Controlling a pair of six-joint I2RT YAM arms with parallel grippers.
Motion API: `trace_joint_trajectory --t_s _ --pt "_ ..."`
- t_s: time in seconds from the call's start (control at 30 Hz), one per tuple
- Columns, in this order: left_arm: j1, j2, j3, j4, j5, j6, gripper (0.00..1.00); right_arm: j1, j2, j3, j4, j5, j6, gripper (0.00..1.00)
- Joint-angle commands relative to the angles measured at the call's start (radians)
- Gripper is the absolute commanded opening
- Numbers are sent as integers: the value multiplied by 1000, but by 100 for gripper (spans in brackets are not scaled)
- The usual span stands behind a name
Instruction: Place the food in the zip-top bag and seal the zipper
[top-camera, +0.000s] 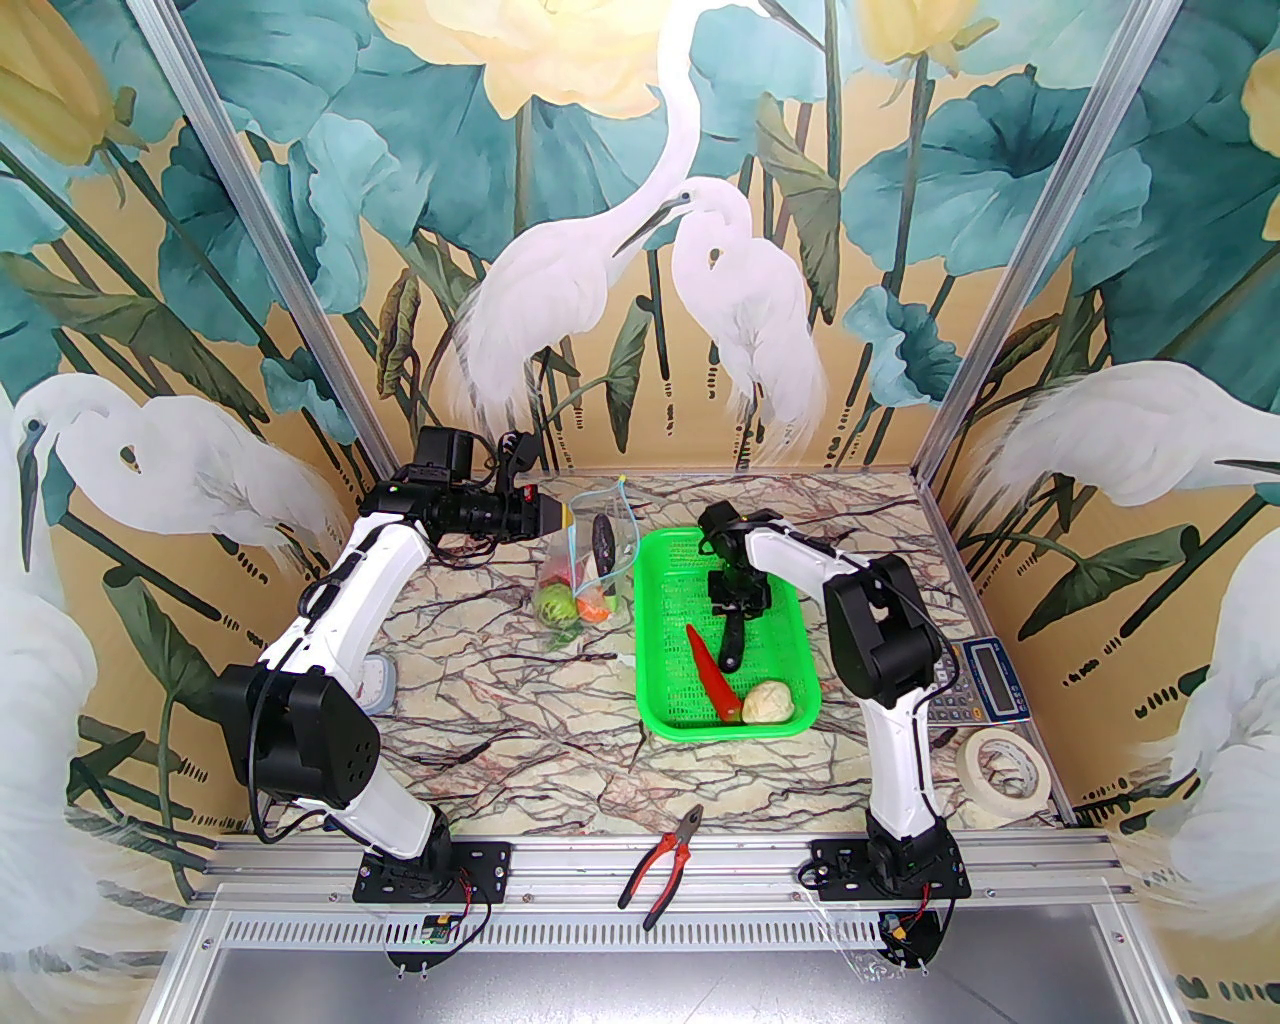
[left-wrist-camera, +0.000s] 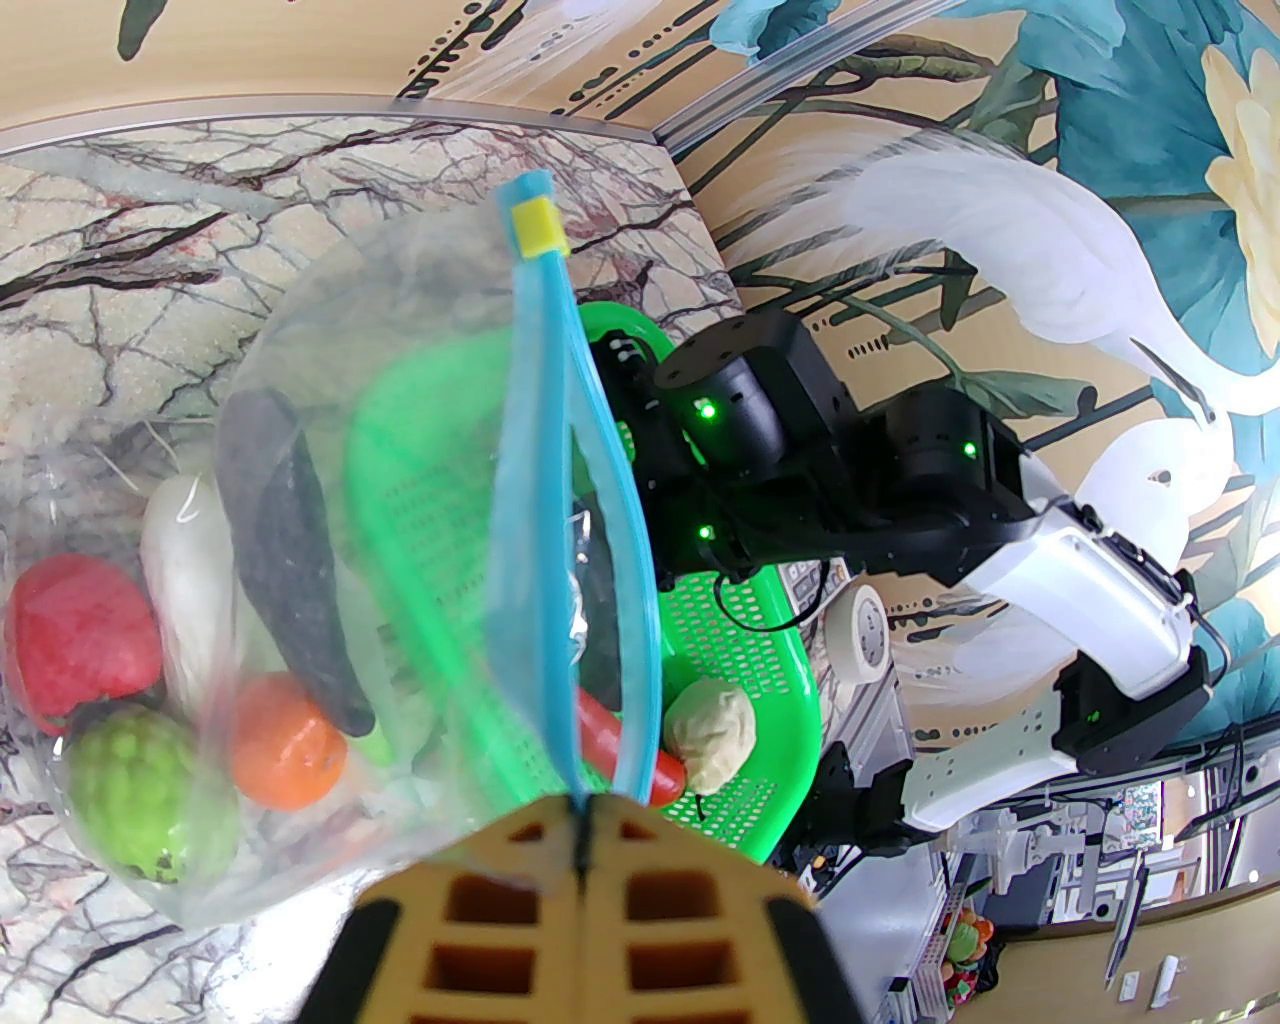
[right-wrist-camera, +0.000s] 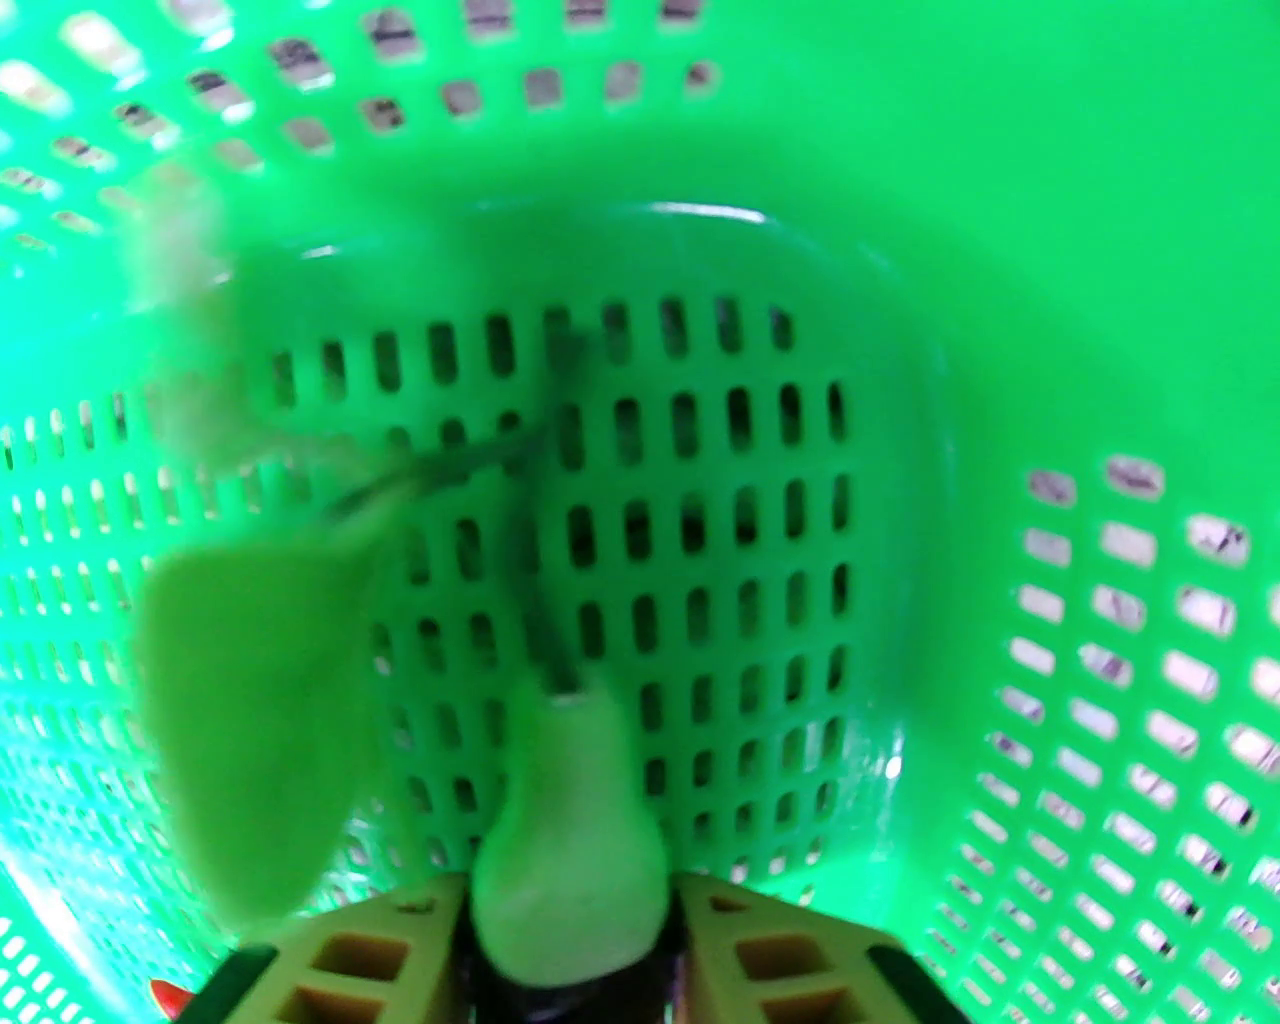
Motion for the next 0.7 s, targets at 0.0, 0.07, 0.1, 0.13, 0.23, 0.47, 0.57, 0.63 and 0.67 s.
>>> trace_joint_trajectory --t_s 0.0,0.07,0.1,0.13,0.23,0.47,0.57,0.63,0.67 --pt "4 -1 2 -20 -11 14 1 -4 -17 -40 16 -6 21 30" --pt "3 0 2 -17 -9 13 1 -4 -46 -53 23 1 25 27" --pt "4 1 2 -16 -10 13 1 -4 -61 -55 26 3 25 26" --pt "4 2 3 -17 -8 11 1 -5 -79 -58 31 5 24 26" --pt "4 7 5 -14 -4 7 1 -3 -149 -67 62 2 37 24" --pt "4 20 21 -19 2 5 1 11 -394 -91 238 14 100 21" --pt "2 26 26 -32 9 9 1 38 -484 -88 320 37 103 20" --pt "2 28 26 -32 10 7 1 66 -534 -87 383 64 94 20" --pt "2 27 26 -32 11 6 1 83 -556 -89 418 75 92 20"
